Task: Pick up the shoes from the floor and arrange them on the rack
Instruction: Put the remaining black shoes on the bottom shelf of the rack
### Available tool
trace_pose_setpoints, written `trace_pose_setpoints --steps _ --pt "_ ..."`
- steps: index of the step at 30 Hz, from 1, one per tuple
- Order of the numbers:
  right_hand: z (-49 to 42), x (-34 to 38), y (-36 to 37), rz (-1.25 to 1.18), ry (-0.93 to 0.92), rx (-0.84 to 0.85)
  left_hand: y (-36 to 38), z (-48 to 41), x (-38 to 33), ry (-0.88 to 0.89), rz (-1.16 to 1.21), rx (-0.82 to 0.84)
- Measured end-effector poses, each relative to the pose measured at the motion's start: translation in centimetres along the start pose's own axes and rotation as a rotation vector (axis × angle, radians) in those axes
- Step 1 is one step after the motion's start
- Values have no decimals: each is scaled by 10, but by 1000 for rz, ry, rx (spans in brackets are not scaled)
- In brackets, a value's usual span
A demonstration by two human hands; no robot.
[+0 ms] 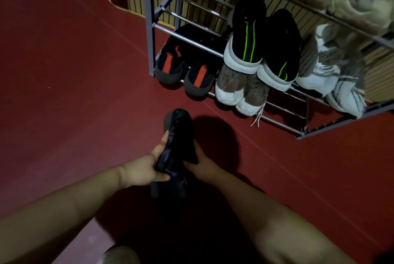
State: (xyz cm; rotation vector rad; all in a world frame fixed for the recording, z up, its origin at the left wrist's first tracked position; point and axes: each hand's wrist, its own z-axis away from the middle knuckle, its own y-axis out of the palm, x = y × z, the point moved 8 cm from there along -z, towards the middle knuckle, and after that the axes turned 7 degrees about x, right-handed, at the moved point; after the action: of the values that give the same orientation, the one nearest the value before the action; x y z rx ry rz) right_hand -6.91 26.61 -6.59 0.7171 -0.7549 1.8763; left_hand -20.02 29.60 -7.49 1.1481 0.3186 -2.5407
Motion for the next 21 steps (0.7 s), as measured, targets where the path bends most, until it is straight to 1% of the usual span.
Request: trace_pose_setpoints --steps 2,5,9,12,16,18,21 --pt "5 -1 -13 31 23 17 1 -3 -9 35 48 -28" --pt "13 -7 -35 107 65 10 5 -7 -25 107 103 -19" --pt "35 -18 -69 259 130 -45 19 -19 -47 174 97 26" --pt "60 -31 -87 366 162 -30 35 -30 -71 233 20 61" --pt "103 -61 -113 503 288 -47 52 -46 -105 284 -85 122" --pt "134 -77 -125 580 321 -64 64 -55 -120 297 -116 163" --pt "191 -112 -131 617 388 -1 85 -63 -145 292 -39 215"
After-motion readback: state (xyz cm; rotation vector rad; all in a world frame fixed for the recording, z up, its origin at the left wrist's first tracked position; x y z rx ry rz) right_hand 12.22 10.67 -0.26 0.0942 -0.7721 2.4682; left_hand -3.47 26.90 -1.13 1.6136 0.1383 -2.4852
